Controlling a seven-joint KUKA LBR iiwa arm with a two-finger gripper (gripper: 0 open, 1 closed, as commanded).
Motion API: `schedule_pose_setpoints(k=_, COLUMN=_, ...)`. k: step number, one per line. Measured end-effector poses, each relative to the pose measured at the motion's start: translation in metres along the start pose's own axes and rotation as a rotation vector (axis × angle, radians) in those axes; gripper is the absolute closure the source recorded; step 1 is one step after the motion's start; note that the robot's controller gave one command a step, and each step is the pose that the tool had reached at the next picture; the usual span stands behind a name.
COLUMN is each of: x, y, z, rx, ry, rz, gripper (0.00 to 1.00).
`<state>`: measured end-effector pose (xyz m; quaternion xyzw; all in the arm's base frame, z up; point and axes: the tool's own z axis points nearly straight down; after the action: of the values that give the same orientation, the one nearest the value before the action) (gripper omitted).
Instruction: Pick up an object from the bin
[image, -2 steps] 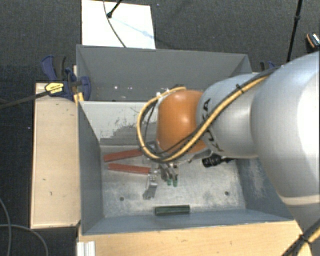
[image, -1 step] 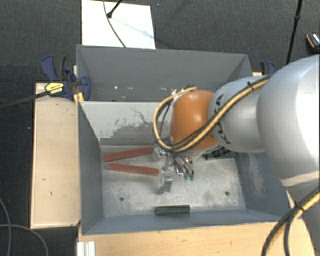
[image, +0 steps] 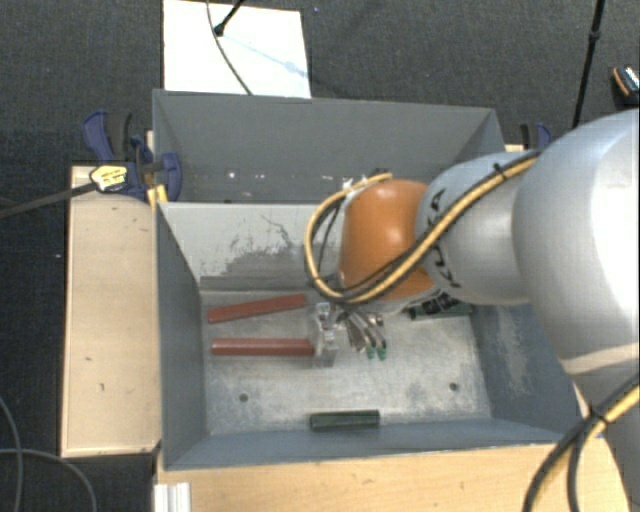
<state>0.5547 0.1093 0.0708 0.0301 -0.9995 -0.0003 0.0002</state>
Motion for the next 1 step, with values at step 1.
schedule_pose_setpoints(k=1, x=0.0228, y=0.0208, z=-0.1442, rx=0.0, ry=-0.01, rz=-0.394, gripper=1.0)
